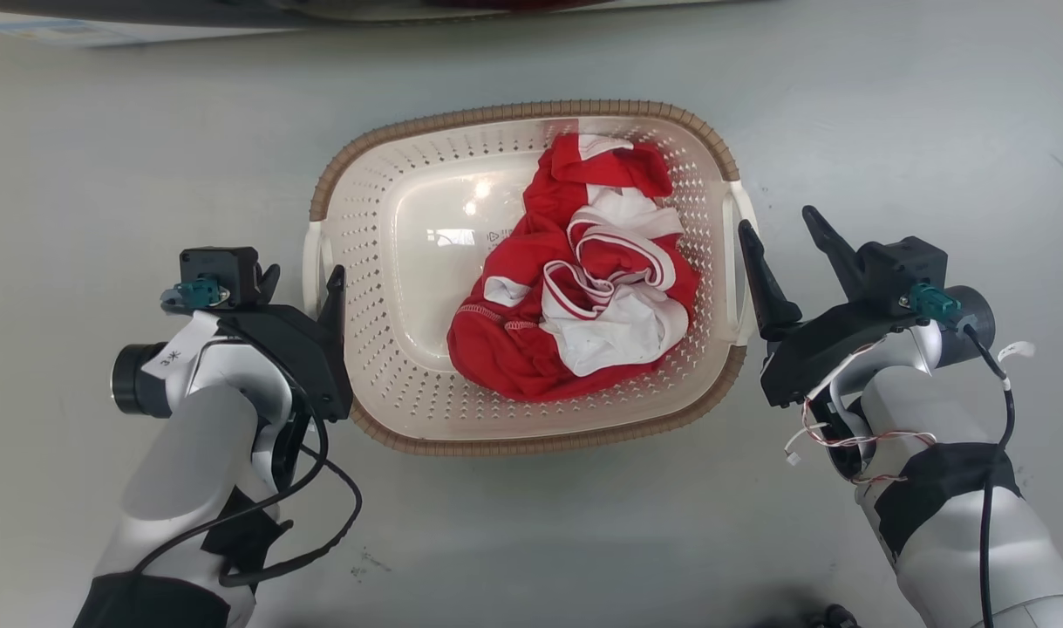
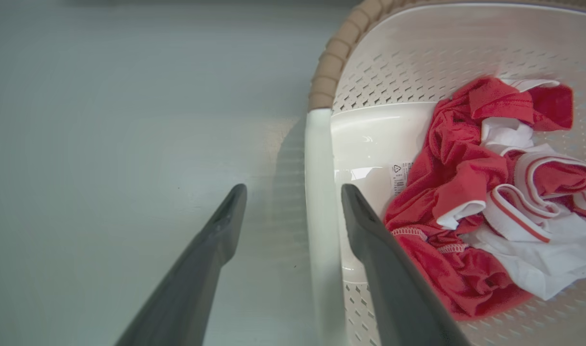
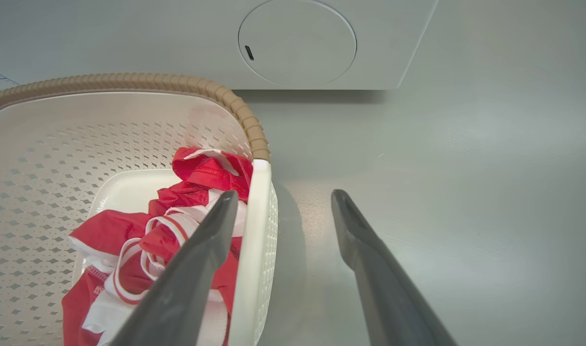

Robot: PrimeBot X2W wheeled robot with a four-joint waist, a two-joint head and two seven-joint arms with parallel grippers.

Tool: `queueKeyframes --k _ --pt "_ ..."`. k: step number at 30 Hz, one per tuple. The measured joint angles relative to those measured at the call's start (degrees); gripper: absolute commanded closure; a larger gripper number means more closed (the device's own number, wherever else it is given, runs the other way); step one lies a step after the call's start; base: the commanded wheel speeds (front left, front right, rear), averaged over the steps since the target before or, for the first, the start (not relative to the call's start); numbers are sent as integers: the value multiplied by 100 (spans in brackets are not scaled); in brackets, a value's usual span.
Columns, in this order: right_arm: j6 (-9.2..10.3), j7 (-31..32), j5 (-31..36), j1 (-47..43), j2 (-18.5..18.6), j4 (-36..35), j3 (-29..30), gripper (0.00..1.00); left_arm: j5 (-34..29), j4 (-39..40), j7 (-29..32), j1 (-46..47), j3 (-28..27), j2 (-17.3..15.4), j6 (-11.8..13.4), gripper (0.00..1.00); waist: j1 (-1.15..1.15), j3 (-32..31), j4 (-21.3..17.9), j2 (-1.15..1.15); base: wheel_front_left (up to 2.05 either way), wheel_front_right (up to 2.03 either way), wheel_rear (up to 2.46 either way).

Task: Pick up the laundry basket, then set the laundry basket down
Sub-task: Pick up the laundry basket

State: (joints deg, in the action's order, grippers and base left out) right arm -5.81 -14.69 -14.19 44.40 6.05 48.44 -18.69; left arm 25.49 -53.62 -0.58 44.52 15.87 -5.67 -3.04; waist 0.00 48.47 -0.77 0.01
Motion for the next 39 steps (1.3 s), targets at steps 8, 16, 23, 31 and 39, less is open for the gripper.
queueKeyframes --k 8,16,23,31,39 --pt "-27 0 -8 122 -37 302 -43 0 41 -320 4 221 -22 56 -51 0 0 242 5 0 0 0 0" --pt "-97 -1 -51 307 -134 567 -109 100 178 -591 -37 404 -51 190 -137 100 0 381 33 -1 0 0 0" --pt "-127 -10 -99 430 -229 755 -120 100 272 -844 -112 553 -93 301 -187 100 -1 373 30 -2 0 0 0" --pt "-135 0 -151 459 -241 1057 -121 100 312 -1149 -113 582 -97 402 -256 100 0 181 40 -1 0 0 0" --pt "-178 0 -181 530 -243 1383 -155 100 438 -1413 -83 605 -124 489 -312 100 0 -141 58 -1 0 0 0"
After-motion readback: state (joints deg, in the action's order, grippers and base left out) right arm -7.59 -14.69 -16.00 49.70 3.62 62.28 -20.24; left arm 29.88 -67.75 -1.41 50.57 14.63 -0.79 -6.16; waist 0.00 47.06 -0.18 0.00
